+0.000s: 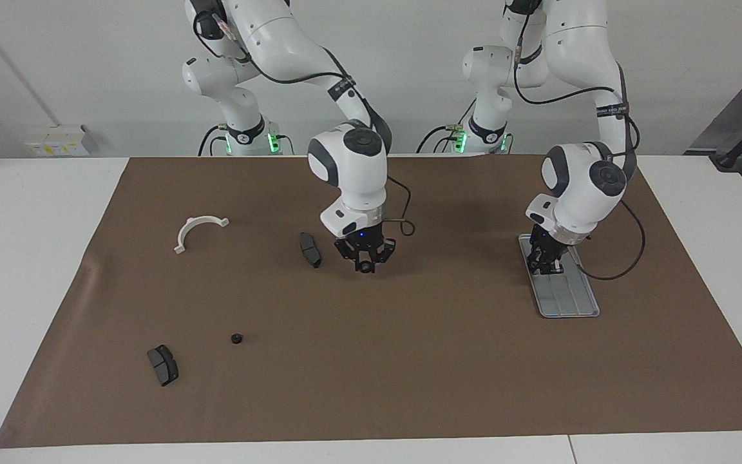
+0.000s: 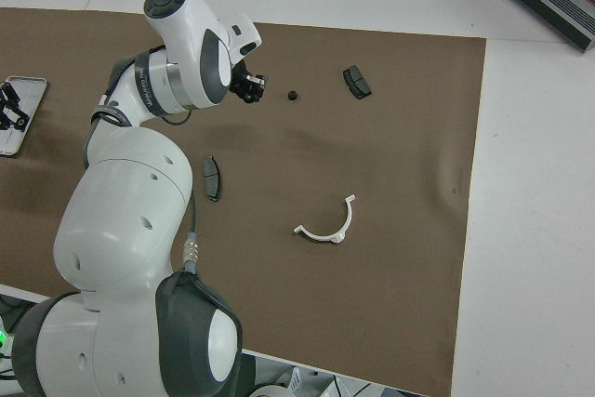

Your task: Place bearing gear from tray to pile

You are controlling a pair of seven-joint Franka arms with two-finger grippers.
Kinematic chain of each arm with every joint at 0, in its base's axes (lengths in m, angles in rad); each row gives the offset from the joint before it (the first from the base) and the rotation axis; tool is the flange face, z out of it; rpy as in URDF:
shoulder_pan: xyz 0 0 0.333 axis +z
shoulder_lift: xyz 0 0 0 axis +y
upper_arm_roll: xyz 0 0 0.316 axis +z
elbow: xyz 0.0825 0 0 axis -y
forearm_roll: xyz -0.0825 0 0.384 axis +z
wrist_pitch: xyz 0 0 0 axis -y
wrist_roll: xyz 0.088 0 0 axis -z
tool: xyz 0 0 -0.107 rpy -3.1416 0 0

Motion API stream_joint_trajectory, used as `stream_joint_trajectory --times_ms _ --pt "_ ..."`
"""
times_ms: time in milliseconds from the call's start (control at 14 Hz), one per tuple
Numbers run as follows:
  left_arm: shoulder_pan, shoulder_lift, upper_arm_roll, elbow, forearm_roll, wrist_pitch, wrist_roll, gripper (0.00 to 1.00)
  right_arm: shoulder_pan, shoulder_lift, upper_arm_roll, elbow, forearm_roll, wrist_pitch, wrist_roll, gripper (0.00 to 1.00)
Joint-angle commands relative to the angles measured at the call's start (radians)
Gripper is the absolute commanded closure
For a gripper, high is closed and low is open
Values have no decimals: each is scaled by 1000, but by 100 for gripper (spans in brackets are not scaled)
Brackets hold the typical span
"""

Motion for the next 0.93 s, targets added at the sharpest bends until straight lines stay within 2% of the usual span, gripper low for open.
stream_joint_trajectory --times_ms 0,214,427,641,712,855 --pt "27 -7 4 49 18 -24 -4 95 -98 -11 15 -66 41 39 -173 100" --pt "34 16 4 174 18 -133 -100 95 -199 5 15 -121 73 144 -335 100" --pt "19 39 4 276 18 -247 -313 95 -215 61 15 -125 127 206 -360 100" --pt "-48 34 3 284 18 -273 -656 95 -215 101 15 -125 133 272 -360 100" --pt "-80 30 0 284 18 -276 -834 100 -215 114 15 -123 133 290 -360 100" --pt "-189 28 1 281 18 -262 -1182 100 -213 134 15 -123 133 318 -360 100"
